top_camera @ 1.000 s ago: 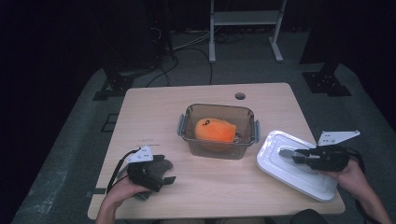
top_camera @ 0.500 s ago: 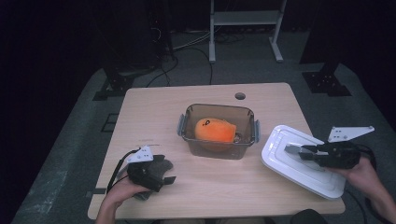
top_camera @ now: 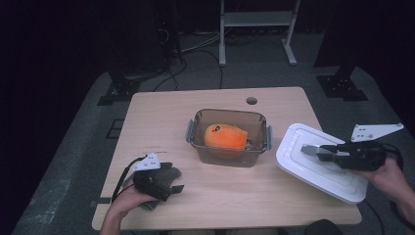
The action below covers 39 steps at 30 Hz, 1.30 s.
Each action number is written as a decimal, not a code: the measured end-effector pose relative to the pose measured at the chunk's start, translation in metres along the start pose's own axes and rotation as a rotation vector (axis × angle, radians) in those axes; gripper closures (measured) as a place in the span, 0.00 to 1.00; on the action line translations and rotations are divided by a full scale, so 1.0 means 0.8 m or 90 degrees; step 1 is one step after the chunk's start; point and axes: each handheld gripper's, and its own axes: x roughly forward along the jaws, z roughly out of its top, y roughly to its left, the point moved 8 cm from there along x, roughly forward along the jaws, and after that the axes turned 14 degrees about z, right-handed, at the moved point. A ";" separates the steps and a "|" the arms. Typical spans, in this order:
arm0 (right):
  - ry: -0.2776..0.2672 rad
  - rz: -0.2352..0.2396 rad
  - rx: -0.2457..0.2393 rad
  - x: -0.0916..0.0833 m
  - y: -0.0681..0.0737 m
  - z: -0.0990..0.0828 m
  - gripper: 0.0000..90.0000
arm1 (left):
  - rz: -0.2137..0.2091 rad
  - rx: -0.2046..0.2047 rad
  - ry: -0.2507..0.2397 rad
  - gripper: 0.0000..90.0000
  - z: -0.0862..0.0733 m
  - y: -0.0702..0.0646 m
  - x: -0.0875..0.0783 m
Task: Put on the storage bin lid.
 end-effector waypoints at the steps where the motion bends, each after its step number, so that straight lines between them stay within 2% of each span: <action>1: 0.000 0.000 -0.001 -0.001 0.000 0.002 0.73 | 0.000 0.000 0.000 0.03 0.000 0.000 0.000; 14: -0.002 0.015 -0.030 0.004 0.003 0.037 0.73 | -0.001 -0.002 0.001 0.03 -0.001 0.001 0.001; 23: 0.009 0.034 -0.051 0.022 0.005 0.062 0.73 | -0.001 -0.005 0.001 0.03 -0.002 0.003 0.000; 39: 0.007 0.063 -0.074 0.051 0.004 0.101 0.73 | 0.001 -0.006 0.001 0.03 -0.003 0.004 -0.001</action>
